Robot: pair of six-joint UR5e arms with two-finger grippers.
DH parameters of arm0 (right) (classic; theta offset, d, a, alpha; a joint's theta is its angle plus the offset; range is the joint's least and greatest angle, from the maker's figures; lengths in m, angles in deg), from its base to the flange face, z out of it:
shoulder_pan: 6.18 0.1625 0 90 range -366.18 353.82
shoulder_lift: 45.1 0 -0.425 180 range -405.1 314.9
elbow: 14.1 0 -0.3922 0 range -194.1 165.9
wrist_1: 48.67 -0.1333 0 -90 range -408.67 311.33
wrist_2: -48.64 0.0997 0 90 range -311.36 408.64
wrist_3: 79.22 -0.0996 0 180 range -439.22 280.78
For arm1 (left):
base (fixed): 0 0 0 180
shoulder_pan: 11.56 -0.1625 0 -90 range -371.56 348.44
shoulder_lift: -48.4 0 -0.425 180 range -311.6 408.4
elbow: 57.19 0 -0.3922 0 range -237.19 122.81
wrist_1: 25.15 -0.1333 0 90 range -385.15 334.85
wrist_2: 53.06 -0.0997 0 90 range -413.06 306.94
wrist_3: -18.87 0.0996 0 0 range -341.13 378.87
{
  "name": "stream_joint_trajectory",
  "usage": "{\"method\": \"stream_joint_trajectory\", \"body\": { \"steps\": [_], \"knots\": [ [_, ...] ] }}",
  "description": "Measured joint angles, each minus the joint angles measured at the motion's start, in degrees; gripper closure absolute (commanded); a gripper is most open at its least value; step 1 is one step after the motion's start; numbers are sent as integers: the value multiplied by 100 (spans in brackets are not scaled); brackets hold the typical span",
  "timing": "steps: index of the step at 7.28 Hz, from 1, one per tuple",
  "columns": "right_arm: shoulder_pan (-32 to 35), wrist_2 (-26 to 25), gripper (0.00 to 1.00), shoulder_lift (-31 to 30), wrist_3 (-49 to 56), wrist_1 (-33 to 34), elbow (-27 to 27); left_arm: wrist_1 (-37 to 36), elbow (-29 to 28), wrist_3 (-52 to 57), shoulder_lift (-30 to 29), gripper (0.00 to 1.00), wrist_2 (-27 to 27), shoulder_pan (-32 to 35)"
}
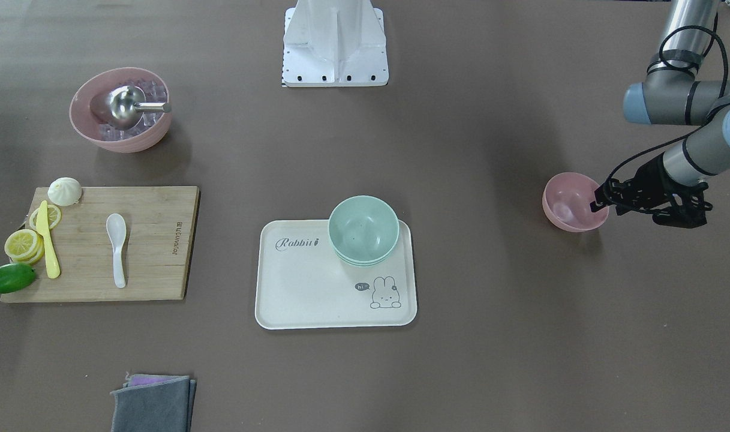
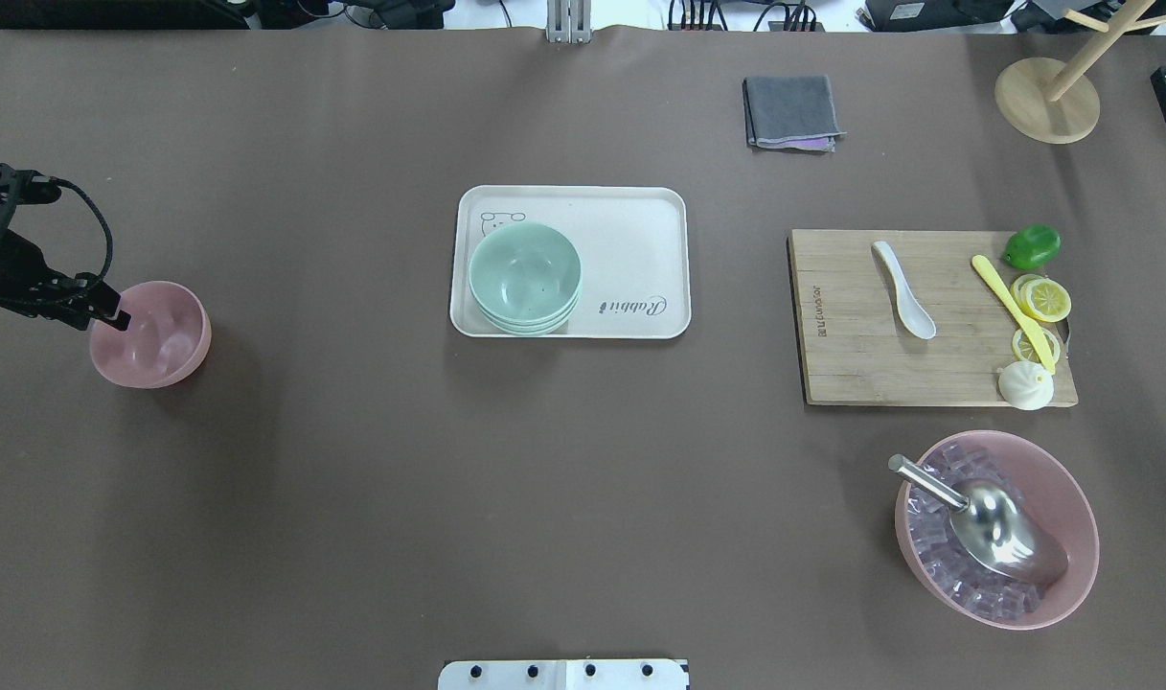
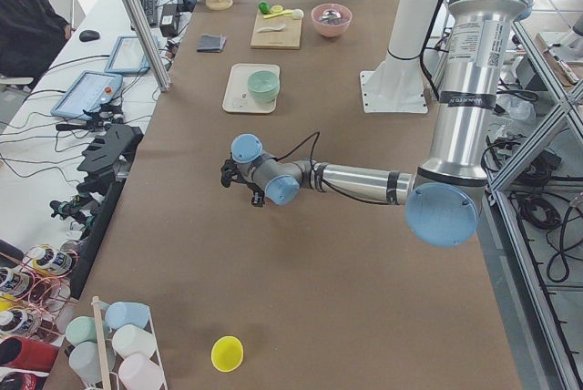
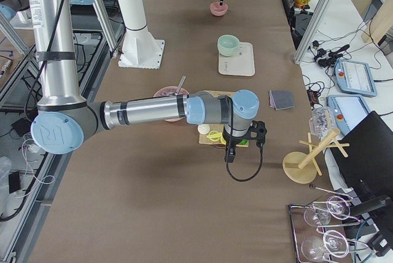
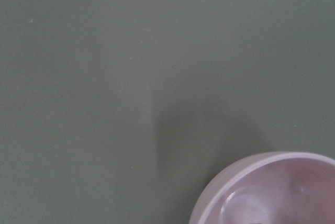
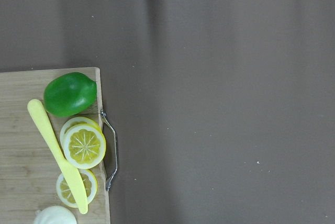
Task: Stack pink bowl on green and place spoon
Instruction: 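Reach the left gripper down to the rim of the pink bowl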
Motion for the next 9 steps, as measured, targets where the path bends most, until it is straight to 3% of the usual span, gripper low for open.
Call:
{"method": "stream_joint_trajectory", "body": {
  "steps": [3,6,9],
  "knots": [
    [-6,-2,0,0,41,-5,1,7,50,29,67,100,10,3],
    [-14,-3,0,8,67,-5,-6,-36,204,24,112,100,167,23],
    [-45,106,0,85,35,-11,-47,-419,484,-139,-123,100,731,309]
  ]
}}
